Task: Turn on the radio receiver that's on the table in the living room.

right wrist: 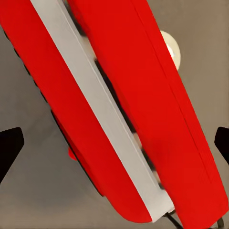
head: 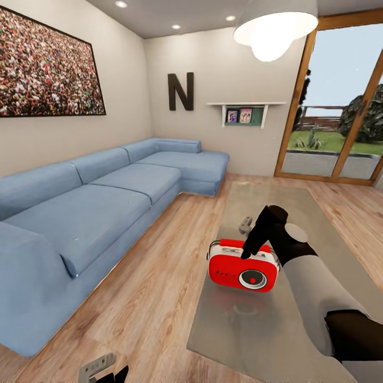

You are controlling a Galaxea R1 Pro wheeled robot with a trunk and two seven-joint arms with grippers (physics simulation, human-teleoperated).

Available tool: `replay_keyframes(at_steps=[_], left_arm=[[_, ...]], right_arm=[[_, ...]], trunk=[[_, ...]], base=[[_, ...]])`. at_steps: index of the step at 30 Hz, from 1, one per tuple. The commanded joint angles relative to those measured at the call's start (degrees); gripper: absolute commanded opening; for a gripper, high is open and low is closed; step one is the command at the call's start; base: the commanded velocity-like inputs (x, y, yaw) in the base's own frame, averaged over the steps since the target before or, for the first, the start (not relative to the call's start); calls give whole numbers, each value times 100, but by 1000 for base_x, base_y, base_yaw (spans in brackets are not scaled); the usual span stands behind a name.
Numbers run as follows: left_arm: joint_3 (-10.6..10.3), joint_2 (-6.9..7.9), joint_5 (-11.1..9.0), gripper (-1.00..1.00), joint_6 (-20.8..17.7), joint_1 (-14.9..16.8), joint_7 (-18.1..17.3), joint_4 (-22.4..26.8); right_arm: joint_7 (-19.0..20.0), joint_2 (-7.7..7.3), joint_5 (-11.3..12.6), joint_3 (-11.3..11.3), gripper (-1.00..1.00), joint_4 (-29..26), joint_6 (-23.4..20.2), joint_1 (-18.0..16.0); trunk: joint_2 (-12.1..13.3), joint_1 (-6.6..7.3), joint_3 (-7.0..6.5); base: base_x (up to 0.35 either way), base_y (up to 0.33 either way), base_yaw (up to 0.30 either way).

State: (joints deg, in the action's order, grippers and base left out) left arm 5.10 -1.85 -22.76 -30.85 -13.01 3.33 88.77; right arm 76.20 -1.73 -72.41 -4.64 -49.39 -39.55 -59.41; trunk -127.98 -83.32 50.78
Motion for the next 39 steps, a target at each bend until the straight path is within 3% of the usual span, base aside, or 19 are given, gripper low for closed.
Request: replay_keyframes(at_steps=[1,4,15,19,22,25,39], left_arm=[[0,0,0,100,0,0,0,0],[0,0,0,100,0,0,1,0],[4,0,0,100,0,0,-7,0],[5,0,0,100,0,0,-4,0],[1,-3,0,100,0,-1,-6,0],[0,-8,0,100,0,0,-6,0],[0,-9,0,100,0,-1,-6,0]], right_arm=[[0,-14,0,3,100,0,0,0],[0,-30,-1,4,100,0,0,0],[0,-51,-1,-1,100,0,0,0],[0,-270,1,6,100,-7,0,-3],[0,-548,14,7,100,-8,7,-11],[0,-672,24,11,100,-9,9,-60],[8,-634,34,33,100,-1,-19,-130]], trunk=[[-42,-23,18],[-162,-88,72],[-162,-88,72],[-162,-88,72],[-162,-88,72],[-162,-88,72],[-162,-88,72]], base=[[0,0,0],[0,0,0],[0,0,0],[0,0,0],[0,0,0],[0,0,0],[0,0,0]])
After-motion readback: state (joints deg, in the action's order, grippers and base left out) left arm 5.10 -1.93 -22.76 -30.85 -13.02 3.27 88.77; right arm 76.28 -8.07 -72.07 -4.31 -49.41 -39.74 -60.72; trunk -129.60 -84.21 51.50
